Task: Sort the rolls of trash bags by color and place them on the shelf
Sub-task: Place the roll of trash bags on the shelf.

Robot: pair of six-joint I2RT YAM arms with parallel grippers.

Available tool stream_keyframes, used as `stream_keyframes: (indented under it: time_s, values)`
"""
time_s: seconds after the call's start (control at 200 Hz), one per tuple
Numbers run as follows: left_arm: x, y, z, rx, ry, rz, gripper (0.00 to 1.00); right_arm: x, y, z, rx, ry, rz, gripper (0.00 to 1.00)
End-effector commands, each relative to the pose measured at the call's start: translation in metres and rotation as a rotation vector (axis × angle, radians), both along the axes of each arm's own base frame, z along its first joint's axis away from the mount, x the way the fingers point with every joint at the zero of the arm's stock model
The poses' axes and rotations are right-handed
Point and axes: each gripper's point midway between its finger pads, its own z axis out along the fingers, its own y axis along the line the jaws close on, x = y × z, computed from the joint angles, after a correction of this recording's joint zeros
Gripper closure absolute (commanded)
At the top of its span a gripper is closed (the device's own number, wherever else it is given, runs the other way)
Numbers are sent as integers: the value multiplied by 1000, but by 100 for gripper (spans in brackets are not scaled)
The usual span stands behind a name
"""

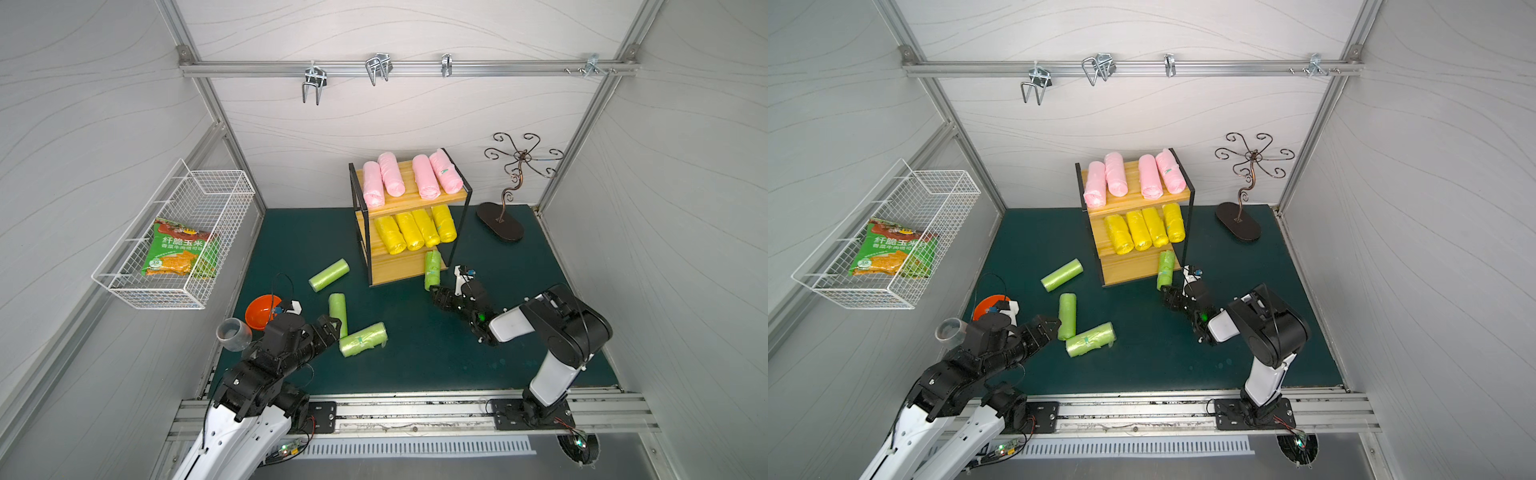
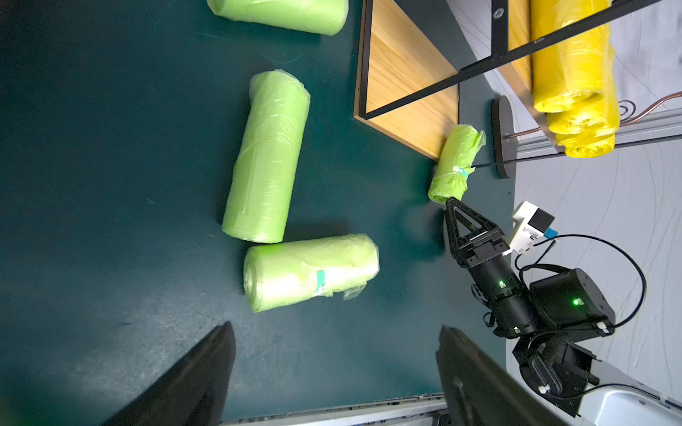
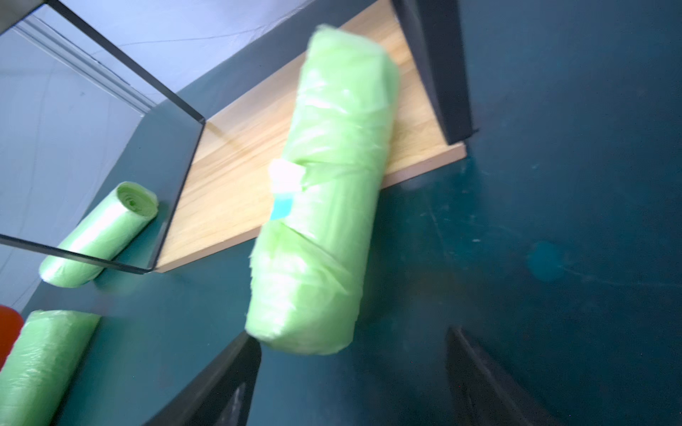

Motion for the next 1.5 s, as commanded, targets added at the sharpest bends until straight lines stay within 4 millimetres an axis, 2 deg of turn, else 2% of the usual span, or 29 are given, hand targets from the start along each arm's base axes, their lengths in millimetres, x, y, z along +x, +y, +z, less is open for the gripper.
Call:
stream_keyframes:
  time_s: [0.0, 0.135, 0.295, 0.39, 0.71, 0.925, 1.336, 1.496]
  values:
    - [1, 4, 0, 33, -25, -2, 9, -8, 12, -9, -42, 8, 29, 17]
    - [0, 4, -6, 23, -20, 3, 9, -12, 27, -2, -151, -29, 57, 17]
    - [-2, 6, -10, 14, -24, 14, 9, -29, 23, 5, -134, -16, 30, 16]
    - [-3, 5, -12, 1, -32, 15, 10, -32, 25, 8, -163, -19, 15, 16]
    - [-4, 5, -5, -4, -61, 9, 10, -7, 26, 4, -272, -13, -151, 18]
    - [-5, 6, -3, -13, -76, 11, 10, 6, 30, -1, -317, -13, -182, 19]
    - [-5, 5, -3, -19, -78, 5, 10, 15, 1, -5, -355, 25, -243, 18]
    - [-5, 5, -3, -18, -78, 6, 10, 26, 2, -3, -337, 21, -215, 20]
